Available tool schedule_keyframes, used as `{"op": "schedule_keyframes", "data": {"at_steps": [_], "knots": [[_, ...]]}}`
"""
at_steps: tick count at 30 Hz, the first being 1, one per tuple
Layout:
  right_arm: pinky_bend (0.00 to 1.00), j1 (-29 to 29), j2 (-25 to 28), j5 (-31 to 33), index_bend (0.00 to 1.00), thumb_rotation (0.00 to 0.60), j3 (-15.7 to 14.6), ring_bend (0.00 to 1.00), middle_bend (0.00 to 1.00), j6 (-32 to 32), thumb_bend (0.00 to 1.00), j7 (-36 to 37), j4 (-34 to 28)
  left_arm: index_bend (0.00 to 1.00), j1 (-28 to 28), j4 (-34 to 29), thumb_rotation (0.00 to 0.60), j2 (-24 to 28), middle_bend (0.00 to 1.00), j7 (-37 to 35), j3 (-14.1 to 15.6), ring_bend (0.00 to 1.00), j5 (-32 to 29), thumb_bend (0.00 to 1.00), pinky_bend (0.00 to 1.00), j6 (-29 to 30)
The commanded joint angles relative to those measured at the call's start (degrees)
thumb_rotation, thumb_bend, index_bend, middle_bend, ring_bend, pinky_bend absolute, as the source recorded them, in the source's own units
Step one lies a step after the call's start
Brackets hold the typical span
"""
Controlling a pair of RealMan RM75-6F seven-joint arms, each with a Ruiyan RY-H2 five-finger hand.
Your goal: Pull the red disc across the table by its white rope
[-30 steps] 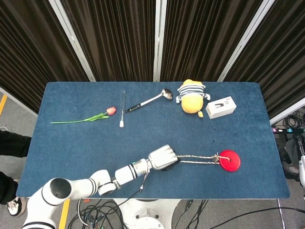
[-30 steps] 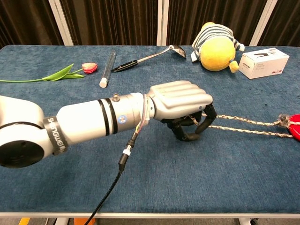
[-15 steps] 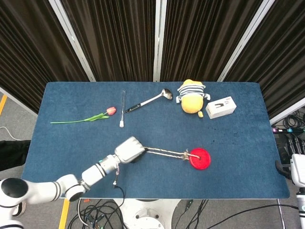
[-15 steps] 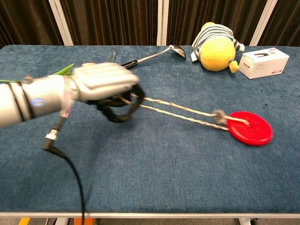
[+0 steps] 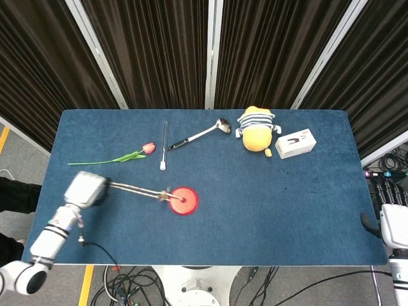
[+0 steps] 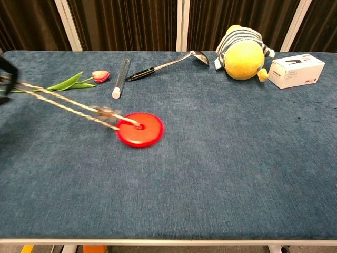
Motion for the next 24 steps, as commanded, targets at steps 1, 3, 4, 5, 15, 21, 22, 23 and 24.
{"op": "schedule_keyframes", "data": {"at_steps": [1, 3, 4, 5, 15, 21, 22, 23, 24], "knots": [[0.00, 0.1, 0.2, -0.3, 0.00, 0.600, 0.0, 0.00, 0.00, 0.3, 0.27, -0.2, -0.4, 0.78, 2.6, 1.6, 0.600, 2.7, 0.92, -1.2, -1.1, 0.70, -4.0, 0.37, 0.82, 0.3], [0.00, 0.1, 0.2, -0.9, 0.00, 0.600, 0.0, 0.00, 0.00, 0.9, 0.27, -0.3, -0.8, 0.78, 3.3, 4.2, 0.600, 2.9, 0.92, -0.1, -1.7, 0.70, -5.3, 0.37, 0.82, 0.8], [0.00, 0.0, 0.2, -1.2, 0.00, 0.600, 0.0, 0.00, 0.00, 1.2, 0.27, -0.4, -0.8, 0.78, 3.7, 4.8, 0.600, 3.0, 0.92, -0.3, -2.1, 0.70, -5.9, 0.37, 0.82, 0.9], [0.00, 0.0, 0.2, -1.5, 0.00, 0.600, -0.1, 0.00, 0.00, 1.5, 0.27, -0.5, -0.9, 0.78, 4.0, 5.4, 0.600, 3.1, 0.92, -0.7, -2.5, 0.71, -6.4, 0.37, 0.82, 0.8], [0.00, 0.1, -0.1, -1.1, 0.00, 0.600, -0.4, 0.00, 0.00, 1.0, 0.27, -1.5, -1.3, 0.78, 6.0, 9.8, 0.600, 2.3, 0.93, 6.4, -6.8, 0.71, -11.8, 0.37, 0.83, 4.7], [0.00, 0.1, -0.2, -0.7, 0.00, 0.600, -0.4, 0.00, 0.00, 0.9, 0.27, -1.6, -1.2, 0.78, 6.5, 9.7, 0.600, 1.7, 0.93, 7.7, -8.9, 0.71, -13.1, 0.37, 0.83, 5.6], [0.00, 0.1, -0.2, -0.7, 0.00, 0.600, -0.4, 0.00, 0.00, 0.9, 0.27, -1.7, -1.2, 0.78, 6.4, 10.1, 0.600, 1.3, 0.93, 8.2, -9.4, 0.71, -13.3, 0.37, 0.83, 5.9], [0.00, 0.1, -0.2, -0.7, 0.00, 0.600, -0.5, 0.00, 0.00, 0.8, 0.27, -1.7, -1.2, 0.78, 6.4, 10.6, 0.600, 0.8, 0.93, 9.1, -9.9, 0.71, -13.7, 0.37, 0.83, 6.7], [0.00, 0.1, -0.2, -0.7, 0.00, 0.600, -0.5, 0.00, 0.00, 0.8, 0.27, -1.8, -1.2, 0.78, 6.4, 11.2, 0.600, 0.0, 0.93, 10.1, -10.7, 0.71, -14.2, 0.37, 0.83, 7.9]]}}
